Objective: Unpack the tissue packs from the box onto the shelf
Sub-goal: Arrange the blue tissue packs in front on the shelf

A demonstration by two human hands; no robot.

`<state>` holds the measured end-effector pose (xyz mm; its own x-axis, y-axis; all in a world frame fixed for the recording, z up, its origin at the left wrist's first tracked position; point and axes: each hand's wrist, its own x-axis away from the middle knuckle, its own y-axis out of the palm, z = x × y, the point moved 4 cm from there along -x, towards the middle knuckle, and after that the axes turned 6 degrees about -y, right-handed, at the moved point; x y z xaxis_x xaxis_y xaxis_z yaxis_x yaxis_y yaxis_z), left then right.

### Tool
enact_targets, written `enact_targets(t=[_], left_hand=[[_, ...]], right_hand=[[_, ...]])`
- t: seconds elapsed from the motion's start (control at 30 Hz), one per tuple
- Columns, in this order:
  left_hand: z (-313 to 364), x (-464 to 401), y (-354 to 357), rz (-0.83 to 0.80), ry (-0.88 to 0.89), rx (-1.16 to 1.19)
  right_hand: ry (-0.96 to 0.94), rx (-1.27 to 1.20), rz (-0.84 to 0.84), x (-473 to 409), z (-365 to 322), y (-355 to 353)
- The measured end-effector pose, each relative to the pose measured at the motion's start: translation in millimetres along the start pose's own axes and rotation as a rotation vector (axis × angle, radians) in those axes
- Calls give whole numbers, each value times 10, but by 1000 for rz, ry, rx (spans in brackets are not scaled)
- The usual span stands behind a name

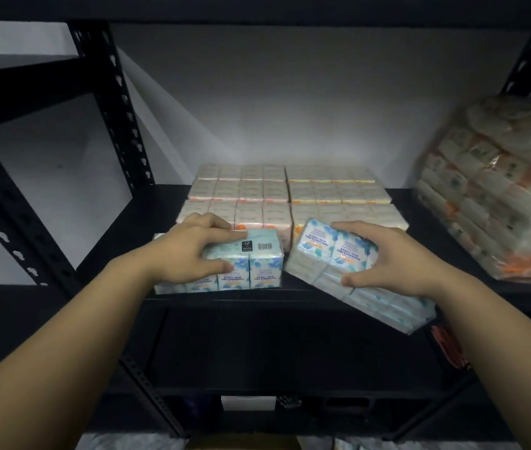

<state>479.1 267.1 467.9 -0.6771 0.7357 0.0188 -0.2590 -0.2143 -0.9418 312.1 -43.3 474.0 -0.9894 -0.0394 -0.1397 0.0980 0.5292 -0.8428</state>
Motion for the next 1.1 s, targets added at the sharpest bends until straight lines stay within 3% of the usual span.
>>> enact_targets(t=[0.37, 0.6, 0.77, 0.9, 1.1], left_hand=[[135, -32, -3, 106, 37, 32], [684, -178, 98, 234, 133, 145], [1140, -302, 208, 305, 156, 295], [1482, -379, 389, 202, 176, 449], [1855, -418, 588, -7, 227, 765]], right_hand=[[26, 218, -82, -70, -61, 102], [115, 127, 159, 150, -74, -24], [126, -25, 485, 312, -204, -262], [153, -179, 672, 378, -290, -452], [231, -254, 798, 460, -323, -566]])
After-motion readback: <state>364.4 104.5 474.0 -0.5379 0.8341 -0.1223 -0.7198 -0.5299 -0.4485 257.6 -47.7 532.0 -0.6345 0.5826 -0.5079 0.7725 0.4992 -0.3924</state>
